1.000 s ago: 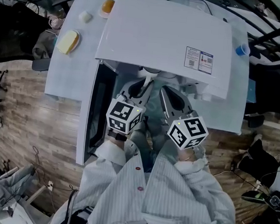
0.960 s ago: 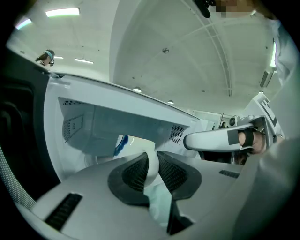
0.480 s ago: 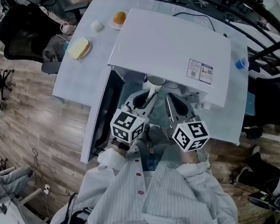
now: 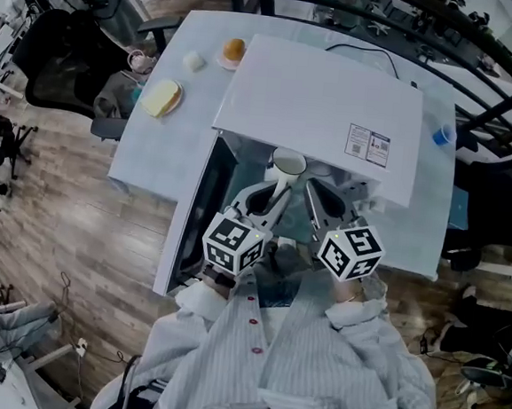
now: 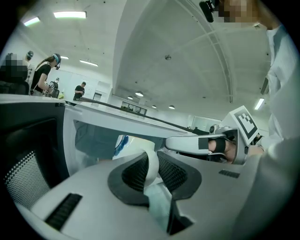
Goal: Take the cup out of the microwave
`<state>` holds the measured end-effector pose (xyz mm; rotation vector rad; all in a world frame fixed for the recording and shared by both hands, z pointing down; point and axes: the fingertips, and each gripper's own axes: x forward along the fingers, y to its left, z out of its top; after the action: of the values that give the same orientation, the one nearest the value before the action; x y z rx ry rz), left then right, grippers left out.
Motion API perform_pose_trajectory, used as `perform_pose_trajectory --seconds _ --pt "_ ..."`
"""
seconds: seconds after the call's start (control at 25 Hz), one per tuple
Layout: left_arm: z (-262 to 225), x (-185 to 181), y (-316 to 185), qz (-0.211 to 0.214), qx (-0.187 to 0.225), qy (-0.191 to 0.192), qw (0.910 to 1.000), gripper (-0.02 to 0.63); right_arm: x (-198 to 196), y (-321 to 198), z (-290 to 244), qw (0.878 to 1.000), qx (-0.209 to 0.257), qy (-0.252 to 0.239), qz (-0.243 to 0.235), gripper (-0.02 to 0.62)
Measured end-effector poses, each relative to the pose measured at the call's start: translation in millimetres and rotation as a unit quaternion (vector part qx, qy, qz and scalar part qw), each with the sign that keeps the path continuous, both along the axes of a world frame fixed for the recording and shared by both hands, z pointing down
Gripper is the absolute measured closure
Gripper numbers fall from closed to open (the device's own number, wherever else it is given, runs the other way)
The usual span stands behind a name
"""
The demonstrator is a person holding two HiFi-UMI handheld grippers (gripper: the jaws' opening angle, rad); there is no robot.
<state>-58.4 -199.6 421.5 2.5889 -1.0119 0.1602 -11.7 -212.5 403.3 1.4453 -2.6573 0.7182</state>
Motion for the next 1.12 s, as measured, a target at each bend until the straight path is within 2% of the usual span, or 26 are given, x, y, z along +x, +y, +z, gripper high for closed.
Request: perform_pose_trajectory --seconds 0.8,1.12 --pt "-47.4 -2.3 33.3 0.003 0.050 0.027 0.9984 0.537 5.7 15.5 -39.1 0.999 0.036 0.007 -0.030 0.557" --pt "-77.2 -4.6 37.0 -0.002 0.086 0.041 0.9954 0.537 6.9 20.4 -45.9 0.998 0.046 0.017 -0.028 0.557"
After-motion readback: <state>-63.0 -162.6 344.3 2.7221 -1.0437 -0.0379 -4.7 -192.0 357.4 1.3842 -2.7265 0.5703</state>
